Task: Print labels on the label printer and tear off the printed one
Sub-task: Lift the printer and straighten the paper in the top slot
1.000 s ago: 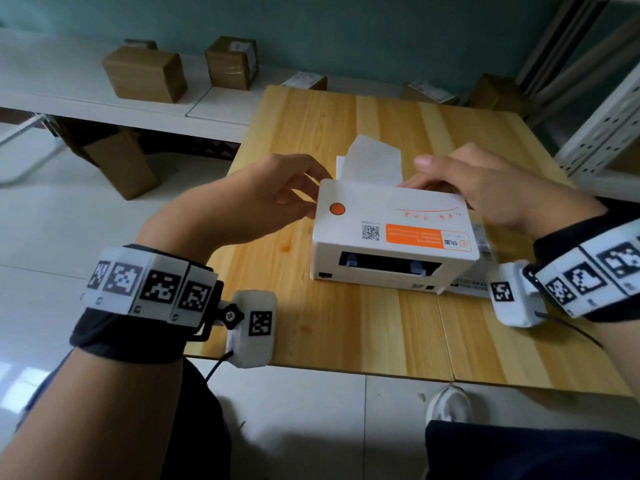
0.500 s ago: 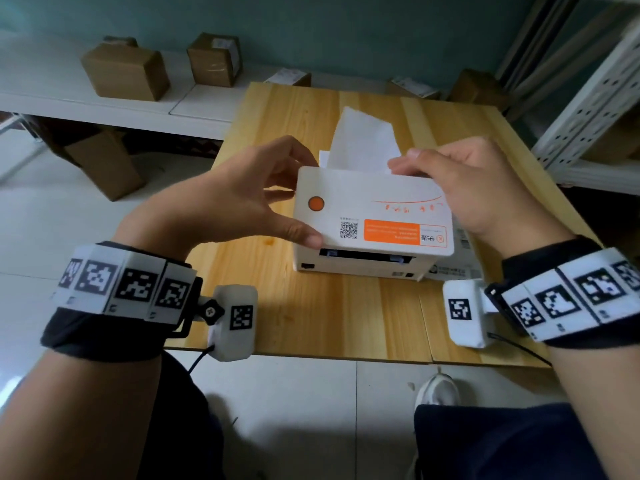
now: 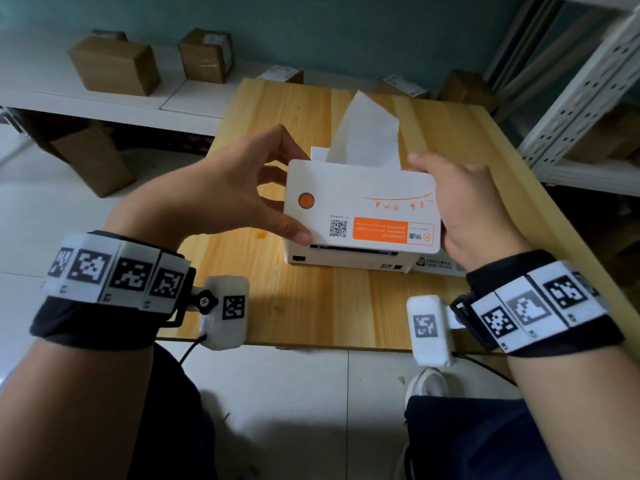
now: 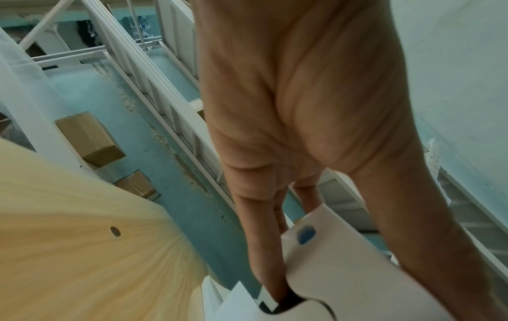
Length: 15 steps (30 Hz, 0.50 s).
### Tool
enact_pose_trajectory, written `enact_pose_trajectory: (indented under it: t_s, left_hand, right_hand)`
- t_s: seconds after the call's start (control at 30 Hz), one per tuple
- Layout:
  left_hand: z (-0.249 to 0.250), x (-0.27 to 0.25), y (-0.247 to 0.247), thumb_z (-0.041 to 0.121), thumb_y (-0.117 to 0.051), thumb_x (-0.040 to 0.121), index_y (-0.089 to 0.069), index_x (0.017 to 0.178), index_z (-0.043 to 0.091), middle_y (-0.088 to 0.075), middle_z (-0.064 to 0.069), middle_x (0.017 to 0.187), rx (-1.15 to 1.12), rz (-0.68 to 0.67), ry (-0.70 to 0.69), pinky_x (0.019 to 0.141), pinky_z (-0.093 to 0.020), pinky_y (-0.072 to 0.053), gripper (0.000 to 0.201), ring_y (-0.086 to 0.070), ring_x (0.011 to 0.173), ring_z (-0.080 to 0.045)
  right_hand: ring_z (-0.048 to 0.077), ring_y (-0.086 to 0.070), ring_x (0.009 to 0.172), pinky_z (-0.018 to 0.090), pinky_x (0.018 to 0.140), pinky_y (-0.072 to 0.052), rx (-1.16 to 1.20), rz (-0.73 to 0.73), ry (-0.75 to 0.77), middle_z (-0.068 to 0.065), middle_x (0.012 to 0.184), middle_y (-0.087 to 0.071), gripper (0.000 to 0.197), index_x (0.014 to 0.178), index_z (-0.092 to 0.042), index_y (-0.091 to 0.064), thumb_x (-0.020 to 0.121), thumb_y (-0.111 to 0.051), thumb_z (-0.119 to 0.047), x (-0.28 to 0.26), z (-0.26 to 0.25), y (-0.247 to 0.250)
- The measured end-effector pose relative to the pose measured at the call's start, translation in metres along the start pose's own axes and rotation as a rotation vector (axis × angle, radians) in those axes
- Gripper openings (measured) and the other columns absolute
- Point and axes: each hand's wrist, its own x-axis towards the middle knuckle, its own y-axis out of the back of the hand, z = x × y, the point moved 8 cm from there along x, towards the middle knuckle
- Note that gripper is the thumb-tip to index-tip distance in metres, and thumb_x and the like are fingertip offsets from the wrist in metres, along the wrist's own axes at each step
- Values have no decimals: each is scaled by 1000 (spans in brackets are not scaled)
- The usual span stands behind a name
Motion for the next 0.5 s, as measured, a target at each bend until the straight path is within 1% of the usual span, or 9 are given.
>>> enact_pose_trajectory:
  t_s: [0.07, 0.17, 0.3, 0.33, 0.4, 0.43, 0.47, 0.5]
  left_hand:
    - [0, -1, 0, 30, -92, 46, -53, 112, 20, -63, 6, 130, 10, -1, 14, 79, -38, -65, 78, -68, 116, -19]
    - [-1, -3, -2, 30, -92, 45, -52, 113, 20, -63, 5, 132, -16, -15, 27, 77, -40, -65, 80, -71, 111, -24]
    - [-2, -5, -4, 29, -90, 45, -50, 117, 26, -62, 4, 132, -47, -21, 47, 77, -42, -65, 83, -71, 112, -23]
    - [-4, -4, -4, 27, -90, 45, -48, 121, 28, -61, 4, 133, -52, -19, 57, 77, -42, -65, 87, -71, 112, -23]
    - [-7, -3, -5, 24, -90, 44, -40, 138, 35, -59, 5, 134, -44, -13, 79, 83, -41, -64, 107, -70, 114, -21]
    - [-7, -3, -6, 23, -90, 45, -35, 146, 37, -60, 6, 134, -36, -17, 82, 87, -39, -63, 116, -68, 116, -19]
    - [-6, -4, -7, 22, -90, 46, -35, 148, 36, -63, 8, 133, -35, -29, 72, 90, -34, -61, 117, -67, 118, -16]
    - [-4, -4, -8, 21, -89, 49, -42, 145, 33, -67, 10, 129, -34, -49, 46, 90, -27, -60, 107, -67, 119, -11]
  right_hand:
    - [20, -73, 56, 22, 48, -50, 15, -11, -13, 3, 60, -72, 29, 73, -9, -68, 95, -62, -27, -2, 1, -1]
    - [22, -74, 61, 26, 54, -53, 29, -43, -36, 5, 67, -74, 29, 83, -9, -72, 96, -61, -33, -3, 2, -4]
    - [23, -75, 66, 26, 56, -52, 22, -94, -68, 6, 77, -76, 30, 88, -12, -70, 97, -58, -38, -6, 6, -8]
    - [24, -75, 68, 27, 58, -52, 20, -105, -64, 7, 78, -76, 30, 88, -12, -69, 97, -58, -38, -6, 6, -9]
    - [25, -75, 69, 29, 60, -52, 27, -124, -57, 8, 78, -76, 31, 89, -11, -69, 97, -57, -39, -7, 6, -10]
    - [25, -75, 69, 29, 60, -52, 30, -129, -54, 8, 77, -75, 32, 89, -11, -69, 97, -56, -39, -8, 5, -10]
    - [25, -75, 68, 29, 60, -51, 29, -129, -46, 8, 77, -75, 33, 89, -11, -69, 98, -56, -40, -9, 5, -10]
    - [26, -75, 69, 28, 60, -50, 23, -122, -35, 8, 78, -75, 34, 90, -10, -68, 98, -55, -40, -10, 5, -9]
